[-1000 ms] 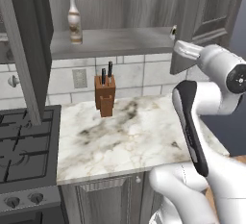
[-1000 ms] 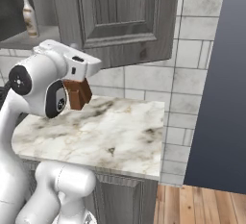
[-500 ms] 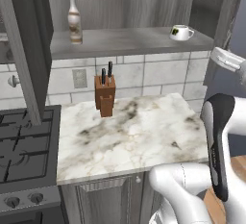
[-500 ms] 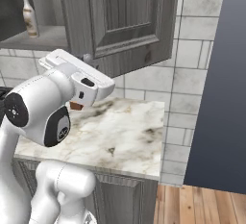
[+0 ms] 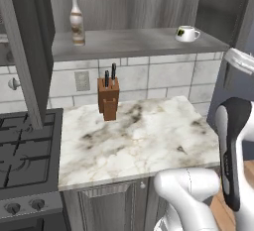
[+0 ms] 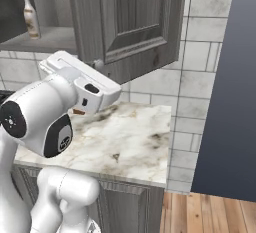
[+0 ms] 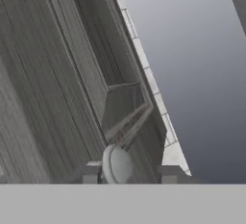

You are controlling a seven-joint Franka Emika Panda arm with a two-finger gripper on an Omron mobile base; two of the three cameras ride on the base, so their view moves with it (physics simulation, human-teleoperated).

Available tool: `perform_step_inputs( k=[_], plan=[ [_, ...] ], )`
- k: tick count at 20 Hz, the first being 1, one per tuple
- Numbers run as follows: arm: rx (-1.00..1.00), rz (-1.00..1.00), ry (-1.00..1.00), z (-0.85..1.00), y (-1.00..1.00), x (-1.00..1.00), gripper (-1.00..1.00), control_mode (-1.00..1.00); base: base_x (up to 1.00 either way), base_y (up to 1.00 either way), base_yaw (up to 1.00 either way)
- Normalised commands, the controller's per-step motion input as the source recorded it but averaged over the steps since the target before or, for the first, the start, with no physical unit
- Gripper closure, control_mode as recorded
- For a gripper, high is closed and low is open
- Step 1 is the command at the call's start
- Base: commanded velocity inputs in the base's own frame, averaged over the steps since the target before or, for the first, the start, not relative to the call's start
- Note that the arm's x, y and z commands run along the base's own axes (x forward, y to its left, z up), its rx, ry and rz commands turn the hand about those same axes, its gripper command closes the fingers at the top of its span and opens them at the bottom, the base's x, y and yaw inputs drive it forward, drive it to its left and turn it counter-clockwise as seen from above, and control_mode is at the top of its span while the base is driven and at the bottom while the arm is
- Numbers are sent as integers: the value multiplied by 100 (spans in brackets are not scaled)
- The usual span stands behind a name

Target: Open the cabinet directly in front. Then move the liquor and the mug to the dining counter with the jar on it.

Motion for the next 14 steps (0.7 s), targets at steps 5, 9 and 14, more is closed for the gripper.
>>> perform_step_inputs(
  k=[5, 9, 14],
  plan=[
    [0, 0, -1, 0, 24, -94, -100, -100, 0, 0, 0],
    [-8, 0, 0, 0, 89, -70, -100, -100, 0, 0, 0],
    [-13, -3, 0, 0, 100, -16, -100, -100, 0, 0, 0]
  ],
)
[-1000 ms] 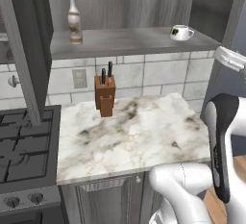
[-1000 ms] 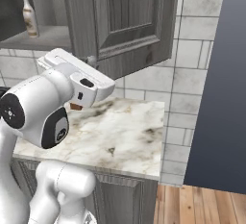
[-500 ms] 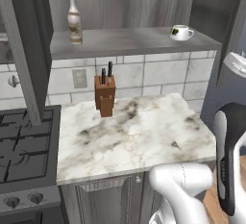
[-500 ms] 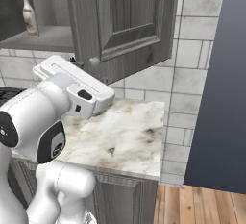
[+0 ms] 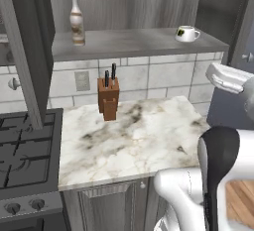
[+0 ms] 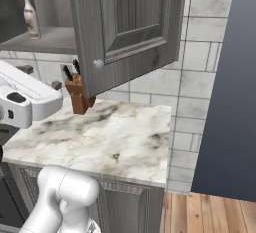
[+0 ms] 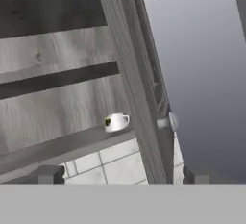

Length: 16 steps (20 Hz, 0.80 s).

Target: Open the cabinet directly in front. Then move the liquor and the mug to the dining counter with the jar on it.

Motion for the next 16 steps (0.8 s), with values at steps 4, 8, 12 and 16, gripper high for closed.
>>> perform_step_inputs(
  k=[4, 8, 12, 16],
  plan=[
    [-13, -17, 4, 0, 97, 11, -100, -100, 0, 0, 0],
    [-1, -16, 6, 1, 22, 85, -100, -100, 0, 0, 0],
    [0, -13, 9, 0, 7, 100, -100, -100, 0, 0, 0],
    [0, -26, 22, 0, -19, 84, -100, -100, 0, 0, 0]
  ],
)
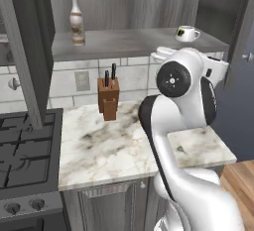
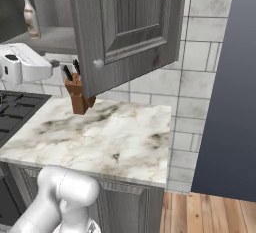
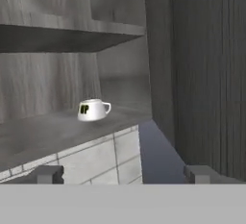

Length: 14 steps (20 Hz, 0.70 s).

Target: Open the cabinet directly in front. Then move the liquor and the mug to the dining counter with the jar on it.

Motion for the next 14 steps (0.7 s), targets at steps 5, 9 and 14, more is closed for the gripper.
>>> perform_step_inputs(
  k=[5, 9, 14],
  plan=[
    [0, -42, 27, 0, -41, 75, -100, -100, 0, 0, 0],
    [0, -20, 15, 0, -61, 48, -100, -100, 0, 0, 0],
    [-3, -8, 8, -2, -92, 5, -100, -100, 0, 0, 0]
  ],
)
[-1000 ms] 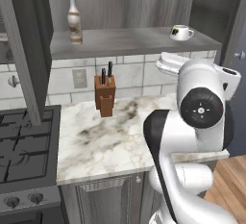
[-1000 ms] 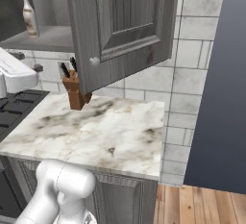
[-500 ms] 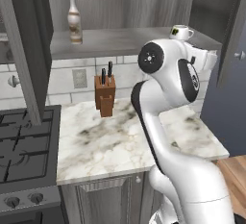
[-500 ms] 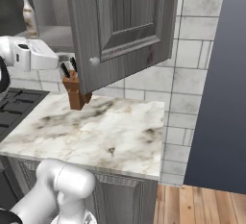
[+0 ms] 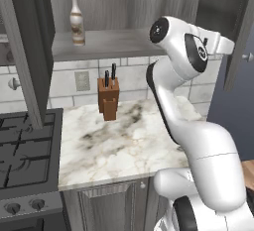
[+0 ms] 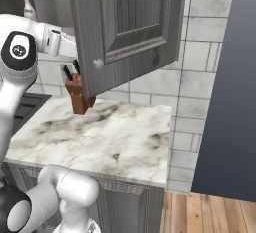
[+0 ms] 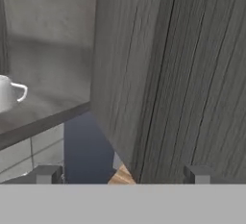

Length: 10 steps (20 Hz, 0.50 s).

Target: Open the cabinet directly in front. Then move the liquor and the mug to the dining counter with the jar on it.

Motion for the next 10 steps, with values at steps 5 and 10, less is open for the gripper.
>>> perform_step_inputs(
  k=[5, 10],
  plan=[
    [-1, -9, 4, 0, -100, -14, -100, -100, 0, 0, 0],
    [0, -13, 3, 0, -100, -42, -100, -100, 0, 0, 0]
  ],
)
